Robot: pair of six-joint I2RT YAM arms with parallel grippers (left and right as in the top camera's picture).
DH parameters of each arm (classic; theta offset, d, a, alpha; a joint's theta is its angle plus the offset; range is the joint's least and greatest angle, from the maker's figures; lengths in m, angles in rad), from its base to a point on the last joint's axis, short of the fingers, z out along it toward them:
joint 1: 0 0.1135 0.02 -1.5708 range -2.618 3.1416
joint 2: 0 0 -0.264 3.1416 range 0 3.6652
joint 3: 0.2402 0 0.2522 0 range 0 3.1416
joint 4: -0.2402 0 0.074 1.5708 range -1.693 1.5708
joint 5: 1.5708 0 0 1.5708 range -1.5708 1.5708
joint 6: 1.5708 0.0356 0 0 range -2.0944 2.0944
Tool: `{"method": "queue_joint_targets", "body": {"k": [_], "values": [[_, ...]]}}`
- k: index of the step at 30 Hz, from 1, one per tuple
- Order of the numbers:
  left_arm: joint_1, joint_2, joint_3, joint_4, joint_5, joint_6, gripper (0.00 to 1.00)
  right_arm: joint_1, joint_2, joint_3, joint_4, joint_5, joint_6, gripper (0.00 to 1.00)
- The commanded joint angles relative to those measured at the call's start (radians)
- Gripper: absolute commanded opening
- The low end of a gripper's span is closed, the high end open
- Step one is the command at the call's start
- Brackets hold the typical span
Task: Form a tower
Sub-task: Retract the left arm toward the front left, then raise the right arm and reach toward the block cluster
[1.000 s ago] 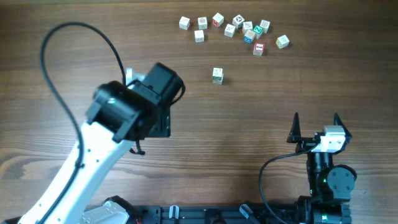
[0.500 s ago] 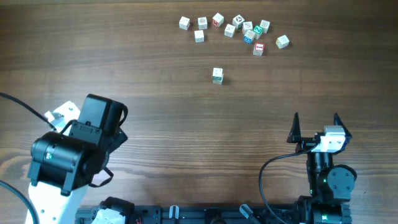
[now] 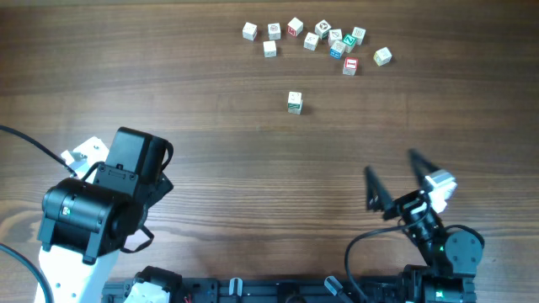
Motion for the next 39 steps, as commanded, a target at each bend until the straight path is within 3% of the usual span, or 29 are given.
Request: {"method": "queue_joint_targets", "body": {"k": [1, 6, 9, 14, 19, 24, 32, 37, 39], "values": [[0.007, -0.003, -0.004, 0.002, 0.004, -0.02, 1.0, 0.0, -0.007, -0.001, -0.067, -0.356, 0.379, 1.0], [0.007, -0.003, -0.004, 0.002, 0.004, -0.02, 1.0, 0.0, -0.005, 0.006, -0.043, -0.291, 0.457, 0.99], [0.007, -0.003, -0.004, 0.002, 0.004, -0.02, 1.0, 0.0, 0.112, 0.126, -0.066, -0.135, 0.443, 0.99], [0.007, -0.003, -0.004, 0.002, 0.004, -0.02, 1.0, 0.0, 0.621, 0.451, -0.195, -0.045, 0.226, 0.99], [0.007, -0.003, -0.004, 0.002, 0.004, -0.02, 1.0, 0.088, 1.154, 0.918, -0.478, 0.183, 0.08, 1.0], [0.007, -0.003, -0.004, 0.003, 0.004, -0.02, 1.0, 0.281, 1.51, 1.381, -0.713, 0.494, 0.091, 0.99], [0.007, -0.003, -0.004, 0.002, 0.004, -0.02, 1.0, 0.359, 1.712, 1.449, -0.423, 0.594, 0.092, 0.99], [0.007, -0.003, -0.004, 0.002, 0.004, -0.02, 1.0, 0.369, 2.084, 1.712, -0.489, 0.692, 0.139, 0.99], [0.007, -0.003, -0.004, 0.002, 0.004, -0.02, 1.0, 0.369, 2.222, 1.823, -0.505, 0.745, 0.175, 0.95]]}}
